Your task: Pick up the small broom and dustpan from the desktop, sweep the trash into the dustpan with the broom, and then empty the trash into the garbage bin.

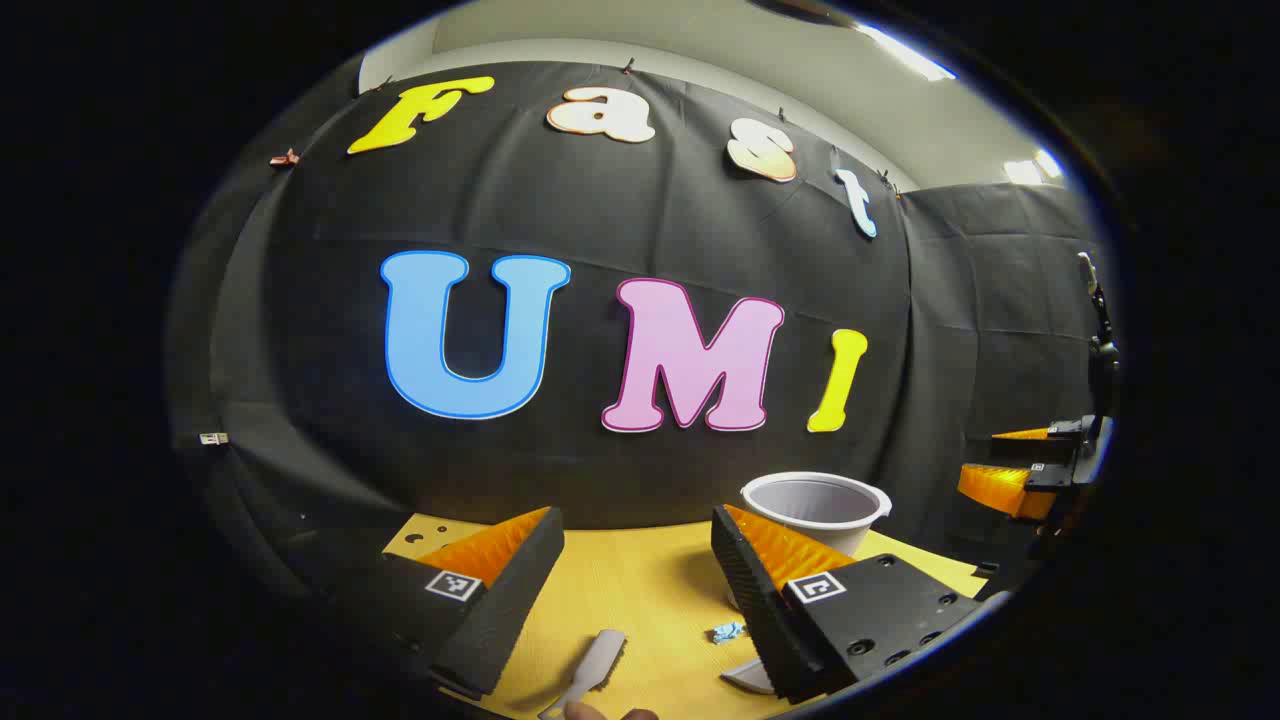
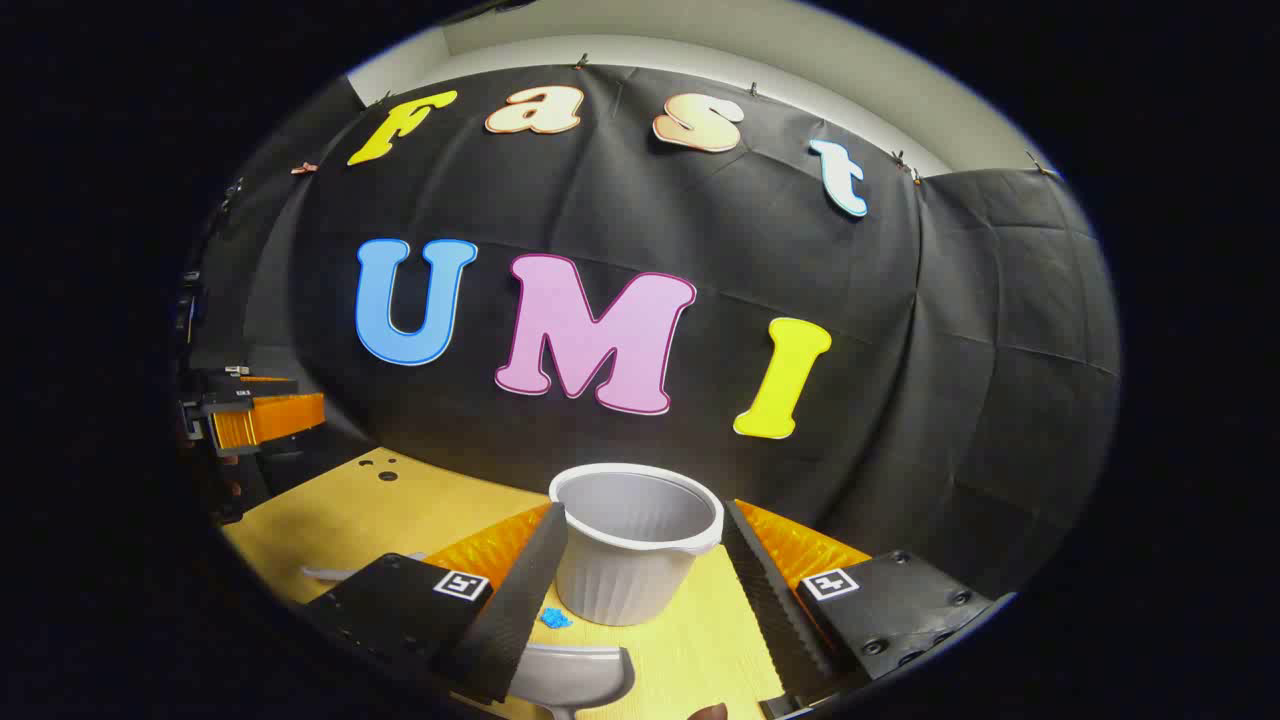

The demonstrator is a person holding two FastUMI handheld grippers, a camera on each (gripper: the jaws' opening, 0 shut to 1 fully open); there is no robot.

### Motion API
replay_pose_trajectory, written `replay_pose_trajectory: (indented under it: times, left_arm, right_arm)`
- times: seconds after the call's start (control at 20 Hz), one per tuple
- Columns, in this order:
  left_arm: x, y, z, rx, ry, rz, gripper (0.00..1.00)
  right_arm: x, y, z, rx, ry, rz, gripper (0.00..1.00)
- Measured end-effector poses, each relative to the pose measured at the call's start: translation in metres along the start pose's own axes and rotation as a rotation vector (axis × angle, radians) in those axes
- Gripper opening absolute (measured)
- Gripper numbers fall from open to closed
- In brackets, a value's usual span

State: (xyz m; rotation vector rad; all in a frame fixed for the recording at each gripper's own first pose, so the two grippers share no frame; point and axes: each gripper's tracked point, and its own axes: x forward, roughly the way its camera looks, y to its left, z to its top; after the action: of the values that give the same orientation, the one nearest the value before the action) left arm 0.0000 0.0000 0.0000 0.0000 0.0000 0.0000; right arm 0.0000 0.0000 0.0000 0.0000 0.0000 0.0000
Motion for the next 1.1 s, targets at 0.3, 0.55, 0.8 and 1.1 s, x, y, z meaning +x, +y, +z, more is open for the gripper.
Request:
replay_pose_trajectory:
  times: [0.3, 0.55, 0.8, 1.1]
  left_arm:
    - [-0.007, -0.005, 0.0, 0.033, 0.002, -0.015, 0.95]
    - [-0.011, -0.008, -0.003, 0.054, 0.007, -0.028, 0.95]
    - [-0.013, -0.01, -0.005, 0.056, 0.01, -0.038, 0.95]
    - [-0.017, -0.014, -0.021, 0.041, 0.028, -0.049, 0.95]
  right_arm:
    - [-0.003, 0.011, -0.001, -0.008, -0.006, 0.029, 0.97]
    - [-0.007, 0.014, -0.004, -0.01, 0.001, 0.039, 0.97]
    - [-0.011, 0.019, -0.011, -0.021, 0.037, 0.065, 0.97]
    - [-0.052, 0.042, -0.143, -0.006, 0.622, 0.226, 0.97]
